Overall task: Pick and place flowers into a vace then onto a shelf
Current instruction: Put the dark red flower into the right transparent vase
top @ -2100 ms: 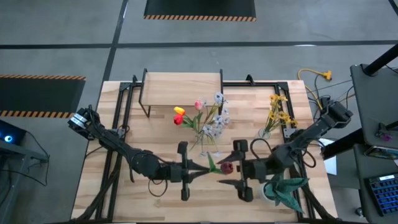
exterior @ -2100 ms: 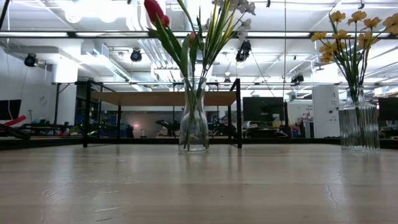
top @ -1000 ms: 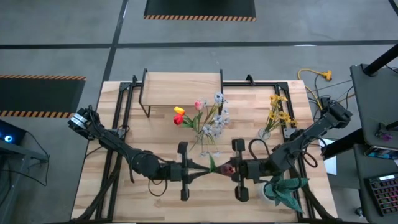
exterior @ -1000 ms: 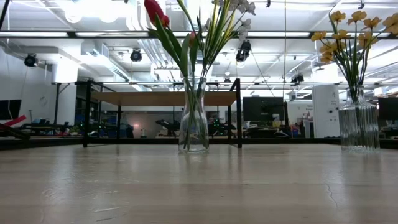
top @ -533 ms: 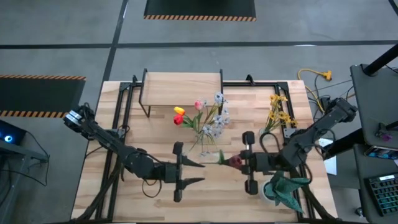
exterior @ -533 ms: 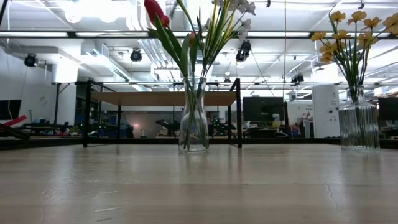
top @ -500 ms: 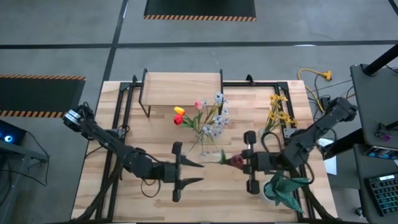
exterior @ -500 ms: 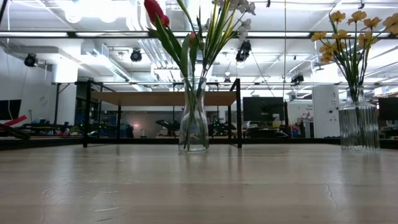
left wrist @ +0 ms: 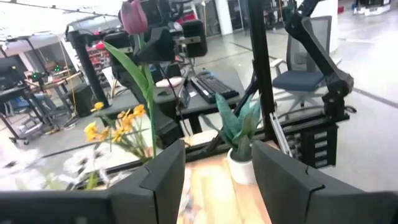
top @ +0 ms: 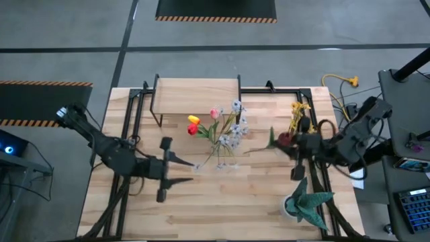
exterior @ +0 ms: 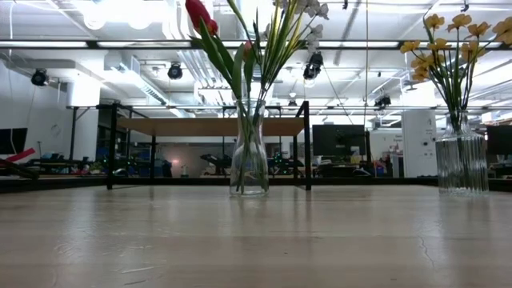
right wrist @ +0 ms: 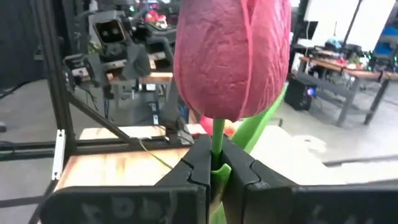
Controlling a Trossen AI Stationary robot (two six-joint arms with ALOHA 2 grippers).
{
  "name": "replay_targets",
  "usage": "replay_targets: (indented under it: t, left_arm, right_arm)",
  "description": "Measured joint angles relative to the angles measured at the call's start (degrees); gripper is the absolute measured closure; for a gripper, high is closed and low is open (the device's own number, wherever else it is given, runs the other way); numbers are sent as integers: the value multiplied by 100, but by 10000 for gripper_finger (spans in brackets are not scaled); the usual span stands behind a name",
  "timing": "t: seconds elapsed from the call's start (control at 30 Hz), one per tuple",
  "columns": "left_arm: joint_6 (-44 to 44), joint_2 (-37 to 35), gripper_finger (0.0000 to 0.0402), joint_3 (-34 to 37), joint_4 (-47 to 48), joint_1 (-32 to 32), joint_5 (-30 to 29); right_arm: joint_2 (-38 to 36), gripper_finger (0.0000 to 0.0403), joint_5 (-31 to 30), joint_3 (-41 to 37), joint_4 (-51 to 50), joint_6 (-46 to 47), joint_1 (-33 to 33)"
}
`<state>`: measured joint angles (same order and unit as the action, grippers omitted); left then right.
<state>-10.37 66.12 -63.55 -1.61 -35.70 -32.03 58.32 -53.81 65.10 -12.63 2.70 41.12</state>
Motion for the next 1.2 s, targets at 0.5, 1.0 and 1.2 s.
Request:
replay_targets:
  t: [0.5,1.0,1.2]
  left_arm:
    - [2,-1650,232,913,665,7,-436]
    - [4,-2679,232,2059,422,9,-758]
    - [46,-2902,232,2226,412,11,-758]
  right_arm:
    - [-1031,394,-157,450,-2392,1381,-11]
    - [-525,394,-489,1218,-4074,2727,-13]
    - [-341,394,-486,1475,-5192,3844,-14]
